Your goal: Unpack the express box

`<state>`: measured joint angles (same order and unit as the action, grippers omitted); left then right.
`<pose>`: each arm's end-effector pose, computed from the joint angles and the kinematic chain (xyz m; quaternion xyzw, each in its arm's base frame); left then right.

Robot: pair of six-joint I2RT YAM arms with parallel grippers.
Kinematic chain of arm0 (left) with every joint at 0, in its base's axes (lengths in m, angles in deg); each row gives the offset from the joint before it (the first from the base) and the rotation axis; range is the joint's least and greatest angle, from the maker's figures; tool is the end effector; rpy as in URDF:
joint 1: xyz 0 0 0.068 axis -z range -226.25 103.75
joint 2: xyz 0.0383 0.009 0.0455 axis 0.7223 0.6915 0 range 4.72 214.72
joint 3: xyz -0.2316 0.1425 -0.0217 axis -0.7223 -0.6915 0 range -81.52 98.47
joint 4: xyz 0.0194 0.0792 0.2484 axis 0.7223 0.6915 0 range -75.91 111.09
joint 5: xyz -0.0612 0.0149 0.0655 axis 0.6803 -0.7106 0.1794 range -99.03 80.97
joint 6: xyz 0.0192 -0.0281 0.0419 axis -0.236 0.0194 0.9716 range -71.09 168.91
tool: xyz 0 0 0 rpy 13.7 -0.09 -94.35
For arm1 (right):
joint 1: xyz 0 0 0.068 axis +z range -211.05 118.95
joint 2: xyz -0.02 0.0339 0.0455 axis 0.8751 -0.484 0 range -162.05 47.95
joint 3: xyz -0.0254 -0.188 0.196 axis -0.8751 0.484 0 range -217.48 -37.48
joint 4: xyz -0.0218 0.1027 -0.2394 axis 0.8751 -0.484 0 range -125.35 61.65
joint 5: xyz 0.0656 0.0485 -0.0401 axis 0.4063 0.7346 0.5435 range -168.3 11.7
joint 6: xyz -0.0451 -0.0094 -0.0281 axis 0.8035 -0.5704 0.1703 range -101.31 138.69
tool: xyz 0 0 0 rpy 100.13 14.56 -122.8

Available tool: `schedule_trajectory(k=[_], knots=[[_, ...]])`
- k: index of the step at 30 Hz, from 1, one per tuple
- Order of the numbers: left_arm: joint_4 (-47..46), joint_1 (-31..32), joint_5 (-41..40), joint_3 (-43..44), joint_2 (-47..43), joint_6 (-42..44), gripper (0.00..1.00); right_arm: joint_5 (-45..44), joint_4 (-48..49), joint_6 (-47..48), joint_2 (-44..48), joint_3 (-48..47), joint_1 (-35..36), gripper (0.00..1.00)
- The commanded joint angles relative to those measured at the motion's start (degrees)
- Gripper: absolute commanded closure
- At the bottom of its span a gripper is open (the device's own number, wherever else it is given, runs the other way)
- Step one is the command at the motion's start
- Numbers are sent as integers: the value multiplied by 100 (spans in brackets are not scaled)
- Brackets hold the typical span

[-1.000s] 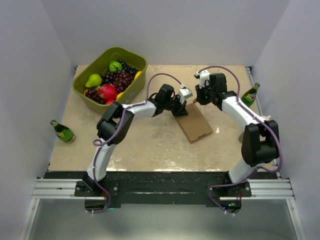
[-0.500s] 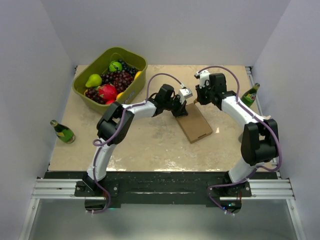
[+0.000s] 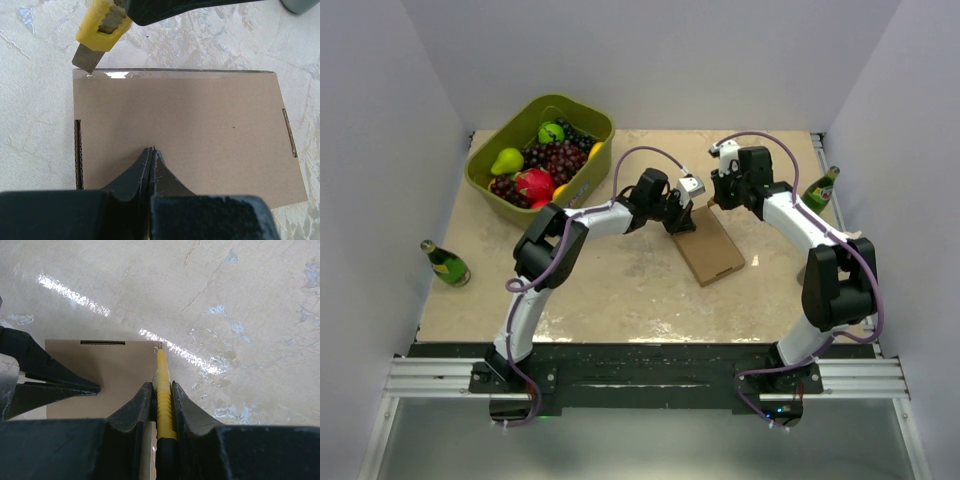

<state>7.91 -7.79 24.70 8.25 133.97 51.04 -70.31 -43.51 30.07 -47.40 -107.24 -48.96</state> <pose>0.3799 -0.3269 0.1515 0.4213 0.7421 -0.3843 0.3522 0.3649 0.0832 0.2533 -0.2129 0.8820 0.0659 0.4153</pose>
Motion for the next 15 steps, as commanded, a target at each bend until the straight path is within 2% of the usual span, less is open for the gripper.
schedule_trajectory(k=[1, 15], knots=[[600, 65, -500, -197, 338, 147, 100, -105, 303, -74, 60, -267, 21, 100], [600, 65, -473, -189, 338, 147, 100, -43, 286, -109, 140, -345, 21, 100]])
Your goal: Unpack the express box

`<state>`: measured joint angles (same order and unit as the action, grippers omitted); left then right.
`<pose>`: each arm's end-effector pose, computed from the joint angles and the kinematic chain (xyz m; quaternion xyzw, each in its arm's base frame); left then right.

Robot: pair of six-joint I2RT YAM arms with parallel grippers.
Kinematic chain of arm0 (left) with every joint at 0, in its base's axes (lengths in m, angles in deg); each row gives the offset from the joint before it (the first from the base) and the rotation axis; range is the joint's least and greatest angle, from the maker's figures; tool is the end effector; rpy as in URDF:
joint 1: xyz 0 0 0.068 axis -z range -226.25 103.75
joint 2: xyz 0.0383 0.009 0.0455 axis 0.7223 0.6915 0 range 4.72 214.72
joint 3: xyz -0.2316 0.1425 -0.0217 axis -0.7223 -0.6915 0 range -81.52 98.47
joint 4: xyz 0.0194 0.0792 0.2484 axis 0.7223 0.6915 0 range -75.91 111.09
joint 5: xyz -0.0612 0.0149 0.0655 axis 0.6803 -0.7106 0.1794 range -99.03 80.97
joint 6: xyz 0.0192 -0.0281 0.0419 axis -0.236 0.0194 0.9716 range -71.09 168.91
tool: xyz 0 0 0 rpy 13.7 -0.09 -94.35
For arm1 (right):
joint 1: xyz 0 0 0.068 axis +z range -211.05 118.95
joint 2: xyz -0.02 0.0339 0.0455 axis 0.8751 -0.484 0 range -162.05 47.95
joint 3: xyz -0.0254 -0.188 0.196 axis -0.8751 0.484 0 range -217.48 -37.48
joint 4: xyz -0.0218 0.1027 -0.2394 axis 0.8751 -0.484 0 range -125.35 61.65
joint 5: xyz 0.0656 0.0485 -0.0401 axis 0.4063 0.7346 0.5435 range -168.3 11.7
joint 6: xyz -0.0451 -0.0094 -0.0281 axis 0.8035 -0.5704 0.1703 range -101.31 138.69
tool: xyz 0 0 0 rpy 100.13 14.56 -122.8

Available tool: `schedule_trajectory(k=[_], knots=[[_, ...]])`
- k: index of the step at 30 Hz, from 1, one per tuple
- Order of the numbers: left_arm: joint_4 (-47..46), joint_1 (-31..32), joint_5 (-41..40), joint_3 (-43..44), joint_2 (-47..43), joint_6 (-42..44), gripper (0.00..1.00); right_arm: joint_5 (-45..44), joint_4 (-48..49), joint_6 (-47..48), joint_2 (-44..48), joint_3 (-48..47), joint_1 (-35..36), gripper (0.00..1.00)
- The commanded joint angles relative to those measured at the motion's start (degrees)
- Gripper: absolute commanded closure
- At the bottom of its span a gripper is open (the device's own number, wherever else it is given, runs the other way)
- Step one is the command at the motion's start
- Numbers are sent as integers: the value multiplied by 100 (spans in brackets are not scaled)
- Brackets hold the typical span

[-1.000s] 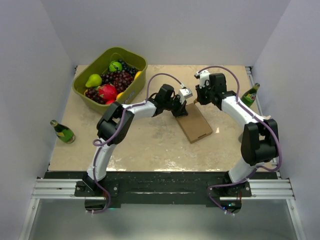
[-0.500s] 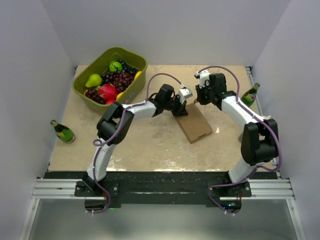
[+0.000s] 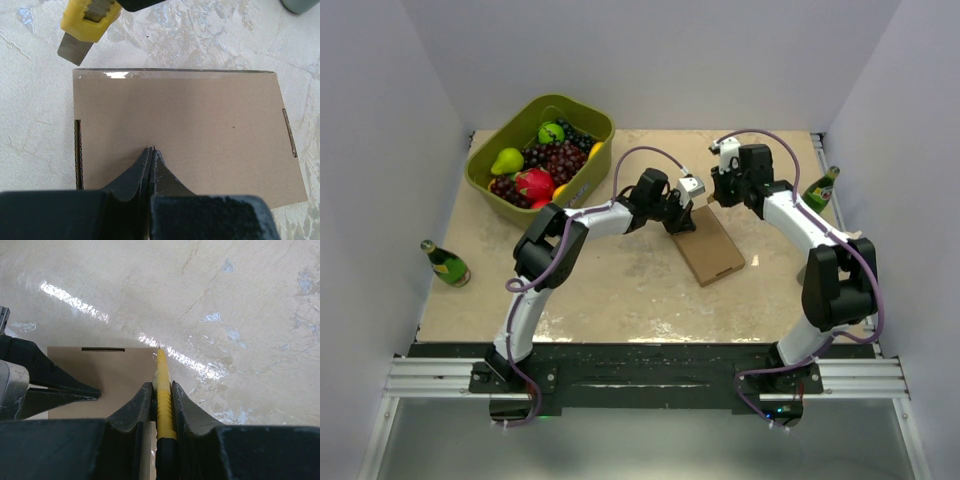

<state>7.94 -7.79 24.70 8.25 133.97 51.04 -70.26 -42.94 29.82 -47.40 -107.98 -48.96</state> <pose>0.3799 -0.3269 0.1515 0.4213 0.7422 -0.3843 0.3520 0.3671 0.0837 0.2584 -0.2109 0.8775 0.0670 0.4255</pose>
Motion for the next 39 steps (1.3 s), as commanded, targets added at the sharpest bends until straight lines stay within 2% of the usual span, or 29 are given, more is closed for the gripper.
schedule_trajectory(k=[1, 17, 39], knots=[[598, 57, -482, -171, 346, 147, 100, -56, 237, -85, 148, -245, 29, 100], [598, 48, -500, -171, 338, 138, 100, -179, 132, 47, -177, -272, 21, 100], [606, 48, -491, -136, 373, 138, 100, -144, 35, -68, 192, -219, 29, 100]])
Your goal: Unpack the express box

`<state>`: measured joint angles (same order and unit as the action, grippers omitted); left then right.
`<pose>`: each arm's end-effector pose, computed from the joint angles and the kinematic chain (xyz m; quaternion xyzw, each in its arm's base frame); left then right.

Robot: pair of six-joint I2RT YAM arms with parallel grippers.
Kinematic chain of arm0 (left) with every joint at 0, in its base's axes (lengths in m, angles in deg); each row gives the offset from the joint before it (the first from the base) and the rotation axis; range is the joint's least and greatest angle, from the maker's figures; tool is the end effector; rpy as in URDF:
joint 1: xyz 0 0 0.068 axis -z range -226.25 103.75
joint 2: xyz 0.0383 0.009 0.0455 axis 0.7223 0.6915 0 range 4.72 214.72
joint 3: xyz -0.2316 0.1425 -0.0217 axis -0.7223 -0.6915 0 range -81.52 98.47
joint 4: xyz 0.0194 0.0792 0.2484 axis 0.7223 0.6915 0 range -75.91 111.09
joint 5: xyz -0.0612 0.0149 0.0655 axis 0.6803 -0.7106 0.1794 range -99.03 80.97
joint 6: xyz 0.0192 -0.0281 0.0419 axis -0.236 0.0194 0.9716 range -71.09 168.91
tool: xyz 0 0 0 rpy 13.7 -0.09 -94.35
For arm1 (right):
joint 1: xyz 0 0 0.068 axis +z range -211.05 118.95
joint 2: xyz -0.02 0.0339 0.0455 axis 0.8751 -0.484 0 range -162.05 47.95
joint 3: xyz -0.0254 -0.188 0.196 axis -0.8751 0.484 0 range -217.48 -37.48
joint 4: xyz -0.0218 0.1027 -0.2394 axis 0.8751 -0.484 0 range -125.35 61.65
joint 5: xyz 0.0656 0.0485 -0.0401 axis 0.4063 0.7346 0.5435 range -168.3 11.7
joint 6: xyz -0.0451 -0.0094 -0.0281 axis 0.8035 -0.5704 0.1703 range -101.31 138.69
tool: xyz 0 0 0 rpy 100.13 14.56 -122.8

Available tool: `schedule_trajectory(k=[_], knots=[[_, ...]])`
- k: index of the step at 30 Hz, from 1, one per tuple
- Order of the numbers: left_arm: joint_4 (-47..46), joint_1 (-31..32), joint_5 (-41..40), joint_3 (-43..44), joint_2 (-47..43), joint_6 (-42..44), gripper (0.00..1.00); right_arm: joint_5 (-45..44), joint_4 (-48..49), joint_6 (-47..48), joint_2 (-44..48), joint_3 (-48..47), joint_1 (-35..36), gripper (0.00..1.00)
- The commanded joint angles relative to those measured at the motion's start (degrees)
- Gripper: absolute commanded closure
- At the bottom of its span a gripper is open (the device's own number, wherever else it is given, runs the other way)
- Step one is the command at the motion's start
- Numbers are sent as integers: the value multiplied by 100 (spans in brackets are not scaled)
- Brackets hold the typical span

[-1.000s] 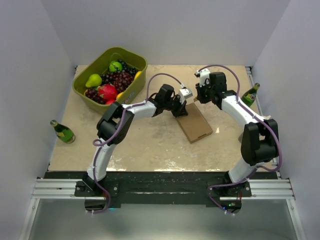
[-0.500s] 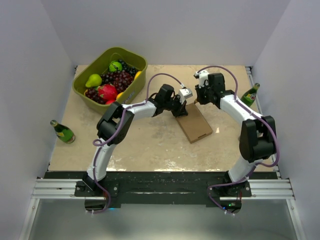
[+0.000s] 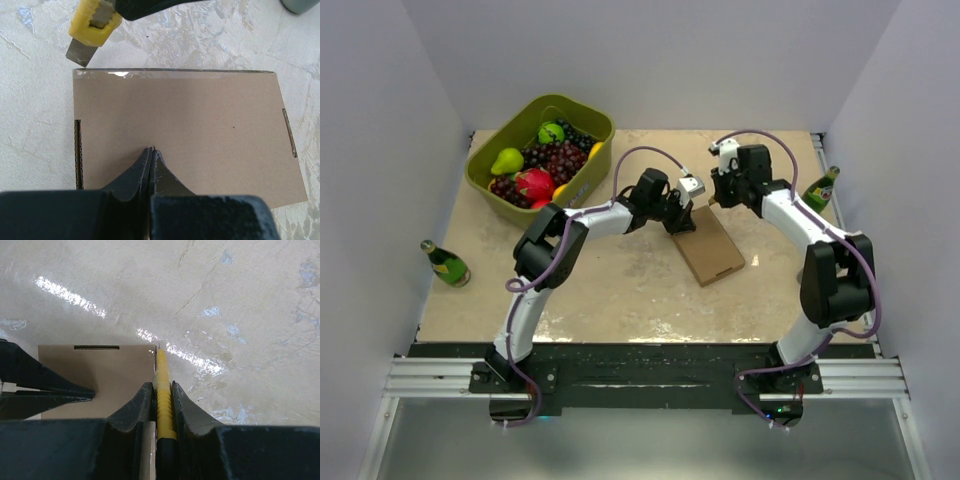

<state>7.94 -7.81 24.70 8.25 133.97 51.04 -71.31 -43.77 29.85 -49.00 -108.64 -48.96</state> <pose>0.3800 -0.3268 0.1515 0.4212 0.7423 -0.3843 0.3521 0.3715 0.0840 0.2509 -0.2078 0.8853 0.0589 0.4118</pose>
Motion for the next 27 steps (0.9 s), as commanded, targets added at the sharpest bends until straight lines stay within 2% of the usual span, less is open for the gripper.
schedule_trajectory(k=[1, 27], knots=[[606, 50, -491, -145, 373, 147, 100, -39, 118, -70, 361, -144, 38, 100], [589, 32, -473, -145, 390, 121, 100, -65, 39, -8, 27, -56, 38, 100]])
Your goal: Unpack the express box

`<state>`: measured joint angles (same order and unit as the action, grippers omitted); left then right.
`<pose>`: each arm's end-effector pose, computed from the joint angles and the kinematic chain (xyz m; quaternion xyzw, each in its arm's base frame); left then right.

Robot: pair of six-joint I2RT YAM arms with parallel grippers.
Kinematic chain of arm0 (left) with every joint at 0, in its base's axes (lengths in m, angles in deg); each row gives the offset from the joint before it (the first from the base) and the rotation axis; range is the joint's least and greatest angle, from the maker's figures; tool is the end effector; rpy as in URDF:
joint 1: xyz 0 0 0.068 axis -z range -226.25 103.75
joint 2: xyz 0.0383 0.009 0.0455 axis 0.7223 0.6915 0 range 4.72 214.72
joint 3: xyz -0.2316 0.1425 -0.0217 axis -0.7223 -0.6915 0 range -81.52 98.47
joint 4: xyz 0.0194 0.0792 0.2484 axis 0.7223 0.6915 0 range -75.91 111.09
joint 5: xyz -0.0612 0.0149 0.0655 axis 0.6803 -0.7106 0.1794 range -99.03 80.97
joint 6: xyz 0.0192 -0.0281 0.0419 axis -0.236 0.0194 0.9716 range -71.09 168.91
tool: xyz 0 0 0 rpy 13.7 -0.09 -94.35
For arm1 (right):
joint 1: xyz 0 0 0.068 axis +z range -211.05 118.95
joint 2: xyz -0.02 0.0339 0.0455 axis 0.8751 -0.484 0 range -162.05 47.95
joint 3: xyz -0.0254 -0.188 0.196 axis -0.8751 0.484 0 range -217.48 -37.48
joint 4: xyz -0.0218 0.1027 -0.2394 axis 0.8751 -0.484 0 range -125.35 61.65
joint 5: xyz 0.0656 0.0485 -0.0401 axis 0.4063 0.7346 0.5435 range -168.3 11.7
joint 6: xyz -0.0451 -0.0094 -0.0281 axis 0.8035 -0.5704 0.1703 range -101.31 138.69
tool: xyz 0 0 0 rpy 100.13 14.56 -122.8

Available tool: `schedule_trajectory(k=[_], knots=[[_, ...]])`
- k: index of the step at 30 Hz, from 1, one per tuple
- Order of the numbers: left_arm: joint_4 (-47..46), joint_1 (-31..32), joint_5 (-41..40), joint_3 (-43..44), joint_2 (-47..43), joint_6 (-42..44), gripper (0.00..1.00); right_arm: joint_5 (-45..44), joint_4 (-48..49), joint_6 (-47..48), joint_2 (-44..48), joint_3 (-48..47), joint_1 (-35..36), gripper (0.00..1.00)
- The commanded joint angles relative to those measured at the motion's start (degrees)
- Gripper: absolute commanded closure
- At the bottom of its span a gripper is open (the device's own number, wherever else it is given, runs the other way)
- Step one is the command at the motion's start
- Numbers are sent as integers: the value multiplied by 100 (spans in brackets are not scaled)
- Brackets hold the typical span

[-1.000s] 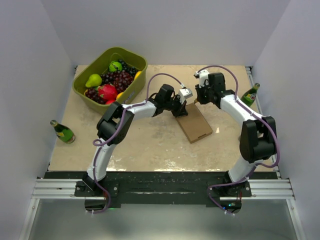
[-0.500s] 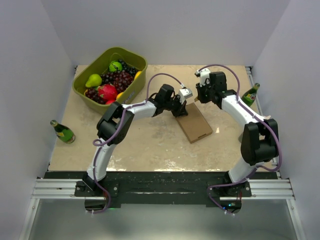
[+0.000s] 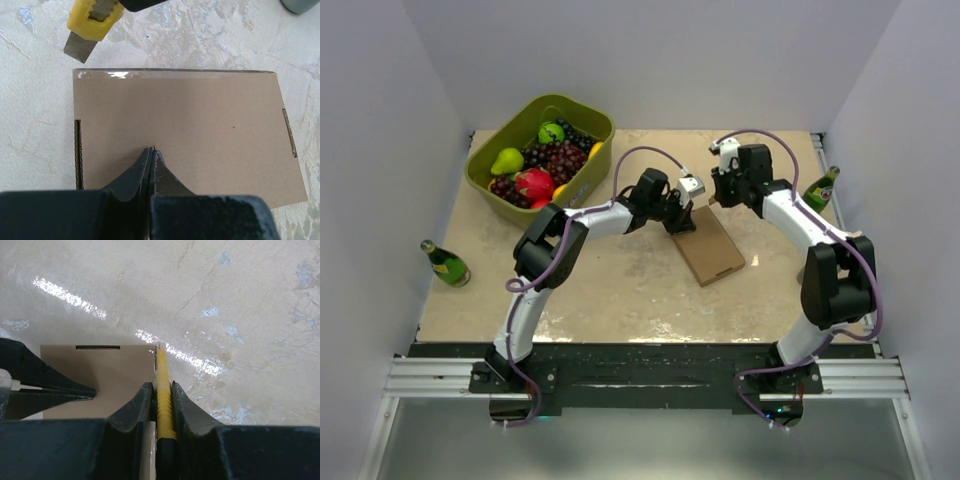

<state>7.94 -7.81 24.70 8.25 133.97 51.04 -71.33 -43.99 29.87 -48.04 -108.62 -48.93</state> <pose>0.3800 -0.3268 0.1515 0.4212 0.7423 -0.3843 0.3521 0.3688 0.0836 0.2565 -0.2080 0.8826 0.0586 0.4175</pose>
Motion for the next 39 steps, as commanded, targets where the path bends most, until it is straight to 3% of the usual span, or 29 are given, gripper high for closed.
schedule_trajectory(k=[1, 21, 32, 39], knots=[[589, 41, -482, -136, 390, 112, 100, -63, 44, -2, -78, -59, 36, 100], [554, 6, -798, -66, 548, 51, 100, -125, -422, 174, 343, 504, 98, 100], [527, 15, -1729, 84, 689, 15, 100, 50, -1205, 288, 678, 565, 98, 100], [606, -152, -2231, -276, 338, 323, 100, 455, -1047, 236, -376, -661, 308, 100]])
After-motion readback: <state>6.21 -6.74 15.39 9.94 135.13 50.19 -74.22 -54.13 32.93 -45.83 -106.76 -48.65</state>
